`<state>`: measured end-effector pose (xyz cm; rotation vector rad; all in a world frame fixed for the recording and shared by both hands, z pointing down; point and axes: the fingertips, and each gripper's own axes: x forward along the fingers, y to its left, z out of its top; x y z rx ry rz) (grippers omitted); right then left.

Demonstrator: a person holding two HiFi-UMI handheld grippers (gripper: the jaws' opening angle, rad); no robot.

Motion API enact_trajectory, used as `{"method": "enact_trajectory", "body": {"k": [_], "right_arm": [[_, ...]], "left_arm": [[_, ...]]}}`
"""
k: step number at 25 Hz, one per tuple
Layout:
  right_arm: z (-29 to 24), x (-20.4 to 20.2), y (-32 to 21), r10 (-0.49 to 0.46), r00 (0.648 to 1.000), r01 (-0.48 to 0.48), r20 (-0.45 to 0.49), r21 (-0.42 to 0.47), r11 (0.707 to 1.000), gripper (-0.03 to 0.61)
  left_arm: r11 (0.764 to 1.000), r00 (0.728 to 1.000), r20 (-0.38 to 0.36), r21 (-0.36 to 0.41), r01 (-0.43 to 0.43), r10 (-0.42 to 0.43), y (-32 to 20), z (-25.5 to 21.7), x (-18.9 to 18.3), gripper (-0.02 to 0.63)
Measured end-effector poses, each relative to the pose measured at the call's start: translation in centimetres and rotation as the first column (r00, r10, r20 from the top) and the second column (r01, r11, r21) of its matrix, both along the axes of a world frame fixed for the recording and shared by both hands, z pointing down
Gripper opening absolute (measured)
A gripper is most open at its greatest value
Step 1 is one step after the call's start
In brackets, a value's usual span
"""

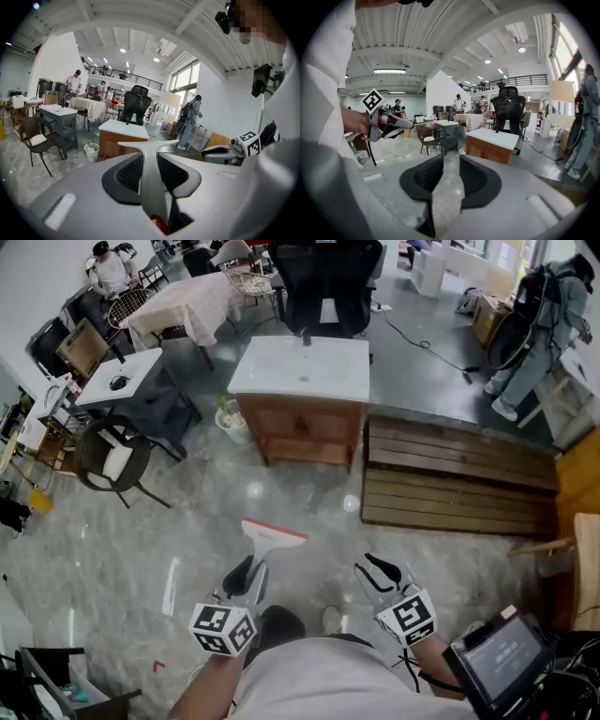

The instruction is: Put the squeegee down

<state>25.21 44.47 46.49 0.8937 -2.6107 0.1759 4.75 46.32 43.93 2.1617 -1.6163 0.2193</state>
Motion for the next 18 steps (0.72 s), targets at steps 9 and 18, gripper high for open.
{"method": "enact_trajectory", "body": {"k": [9,18], "right_arm": [[1.7,-3.2,-10.6,0.039,0.999,-0.039,-0.032,-0.029,0.999,0.129],[-2.3,-14.2,-25.5,0.126,0.992,-0.126,-0.011,0.010,0.992,0.129]], "left_arm": [[1.000,1.000,-0.017,-0.024,-0.010,0.010,-12.2,3.0,-4.2,0.109],[0.995,0.995,-0.024,0.026,-0.095,0.096,-28.9,1.2,-14.0,0.109]]}}
